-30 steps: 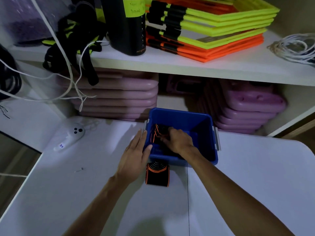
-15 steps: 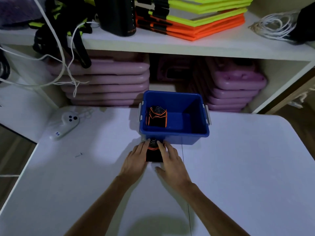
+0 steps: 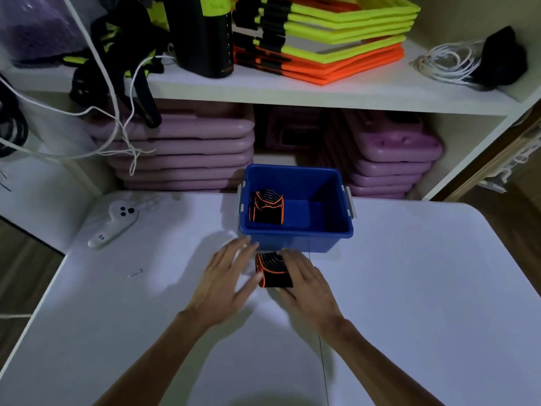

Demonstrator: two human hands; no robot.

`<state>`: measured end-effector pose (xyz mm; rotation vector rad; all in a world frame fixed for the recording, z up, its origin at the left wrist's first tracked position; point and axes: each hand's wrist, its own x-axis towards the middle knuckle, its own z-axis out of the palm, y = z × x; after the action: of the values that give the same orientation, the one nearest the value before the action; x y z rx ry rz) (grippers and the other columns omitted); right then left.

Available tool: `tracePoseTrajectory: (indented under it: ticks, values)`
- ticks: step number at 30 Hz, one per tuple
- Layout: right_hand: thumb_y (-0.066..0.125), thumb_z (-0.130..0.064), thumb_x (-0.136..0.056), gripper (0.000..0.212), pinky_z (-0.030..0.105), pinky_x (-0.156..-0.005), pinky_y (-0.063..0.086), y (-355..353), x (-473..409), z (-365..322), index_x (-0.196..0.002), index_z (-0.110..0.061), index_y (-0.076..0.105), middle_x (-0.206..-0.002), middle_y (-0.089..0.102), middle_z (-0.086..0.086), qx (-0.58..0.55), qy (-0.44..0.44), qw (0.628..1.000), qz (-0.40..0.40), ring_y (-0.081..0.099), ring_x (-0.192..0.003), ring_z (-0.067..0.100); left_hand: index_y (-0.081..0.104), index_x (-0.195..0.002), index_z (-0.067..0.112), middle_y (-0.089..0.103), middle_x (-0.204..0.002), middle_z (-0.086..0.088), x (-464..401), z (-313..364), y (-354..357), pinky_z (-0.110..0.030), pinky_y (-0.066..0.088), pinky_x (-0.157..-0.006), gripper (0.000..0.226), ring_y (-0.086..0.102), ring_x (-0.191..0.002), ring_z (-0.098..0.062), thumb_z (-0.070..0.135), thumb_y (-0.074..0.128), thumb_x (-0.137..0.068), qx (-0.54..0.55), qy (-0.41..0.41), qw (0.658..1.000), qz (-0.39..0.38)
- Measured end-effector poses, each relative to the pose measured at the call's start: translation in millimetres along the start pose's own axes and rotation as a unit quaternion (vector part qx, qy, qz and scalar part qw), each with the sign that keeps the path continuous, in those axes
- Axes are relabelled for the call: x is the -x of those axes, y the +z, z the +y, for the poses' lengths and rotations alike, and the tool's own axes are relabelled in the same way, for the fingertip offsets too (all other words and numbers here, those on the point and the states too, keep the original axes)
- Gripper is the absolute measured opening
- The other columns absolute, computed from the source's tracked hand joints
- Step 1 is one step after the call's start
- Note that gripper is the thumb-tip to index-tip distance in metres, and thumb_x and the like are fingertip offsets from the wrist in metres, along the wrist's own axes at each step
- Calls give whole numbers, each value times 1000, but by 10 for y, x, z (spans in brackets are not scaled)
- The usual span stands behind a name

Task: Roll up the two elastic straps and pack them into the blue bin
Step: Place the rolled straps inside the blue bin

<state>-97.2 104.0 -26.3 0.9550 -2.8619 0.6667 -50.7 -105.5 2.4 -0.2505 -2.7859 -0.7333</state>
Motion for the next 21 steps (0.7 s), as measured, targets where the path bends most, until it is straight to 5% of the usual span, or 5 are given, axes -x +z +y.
tracePoseTrajectory:
  ticks: [3, 7, 15, 21]
  values:
    - [71, -30, -86, 74, 39, -102, 42, -377, -191, -6, -147, -18, 30, -149, 43, 3, 10, -6, 998, 57, 37, -138, 22, 30, -147, 13, 26, -155, -7, -457, -62, -166, -27, 14, -116, 56, 20, -144, -18, 41, 28, -99, -28, -32, 998, 47]
    - [73, -30, -84, 77, 37, -99, 42, -754, -514, 58, -148, -17, 32, -142, 48, 1, 0, 17, 996, 92, 37, -131, 20, 20, -148, 5, 17, -157, -16, -969, -115, -115, -43, 27, -113, 61, 16, -145, -28, 42, 12, -101, -82, -61, 995, -7]
    - [70, -17, -79, 68, 41, -88, 48, -792, -1189, 539, -139, -15, 37, -130, 55, 3, 48, 84, 994, -41, 41, -109, 27, 7, -150, 3, -2, -159, -16, -1369, -219, 179, -52, 23, -115, 70, 2, -147, -31, 45, 3, -94, -108, -110, 986, -67]
    - [66, -8, -81, 51, 45, -89, 46, -480, -1687, 835, -125, -12, 40, -130, 55, 9, 90, 131, 980, -122, 41, -115, 34, -6, -149, 7, -20, -156, -7, -1352, -335, 320, -43, 10, -119, 71, -12, -146, -23, 47, 1, -91, -72, -129, 987, -63]
